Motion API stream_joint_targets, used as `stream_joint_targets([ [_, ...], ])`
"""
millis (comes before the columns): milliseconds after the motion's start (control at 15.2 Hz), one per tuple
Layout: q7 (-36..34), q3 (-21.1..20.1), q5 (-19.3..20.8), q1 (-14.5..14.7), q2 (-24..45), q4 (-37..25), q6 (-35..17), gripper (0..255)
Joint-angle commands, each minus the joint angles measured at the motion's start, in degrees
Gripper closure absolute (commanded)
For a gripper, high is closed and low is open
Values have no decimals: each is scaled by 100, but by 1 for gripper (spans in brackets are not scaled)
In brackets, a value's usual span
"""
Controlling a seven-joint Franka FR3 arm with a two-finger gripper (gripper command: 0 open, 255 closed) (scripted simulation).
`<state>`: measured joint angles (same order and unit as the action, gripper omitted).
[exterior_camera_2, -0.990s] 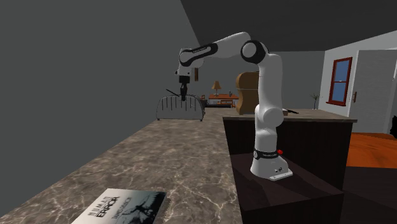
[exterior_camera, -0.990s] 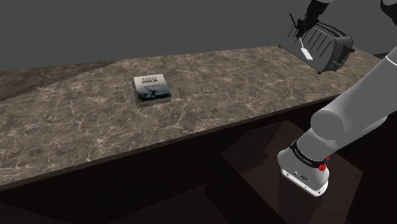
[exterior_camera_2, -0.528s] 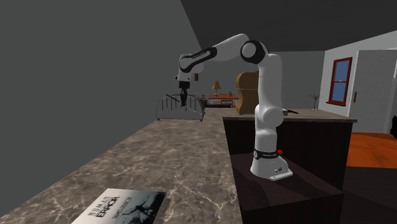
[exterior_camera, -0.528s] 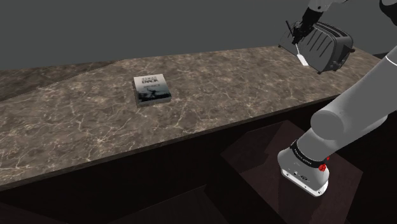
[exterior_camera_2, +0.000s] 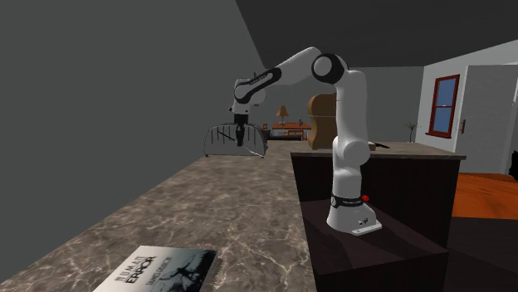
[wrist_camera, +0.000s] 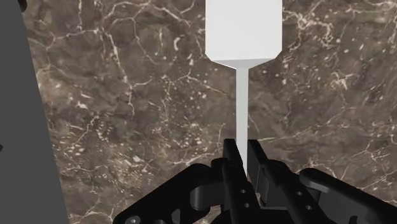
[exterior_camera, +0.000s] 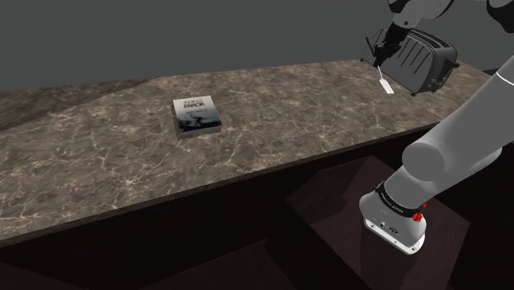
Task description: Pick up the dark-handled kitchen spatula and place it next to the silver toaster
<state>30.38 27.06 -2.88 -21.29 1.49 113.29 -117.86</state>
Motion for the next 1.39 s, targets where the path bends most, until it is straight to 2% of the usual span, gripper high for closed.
stream_joint_targets([
  [0, 22, 0, -33, -3, 55, 93, -144, 255],
  [1320, 382, -50, -510, -71, 747, 837, -1487, 255],
])
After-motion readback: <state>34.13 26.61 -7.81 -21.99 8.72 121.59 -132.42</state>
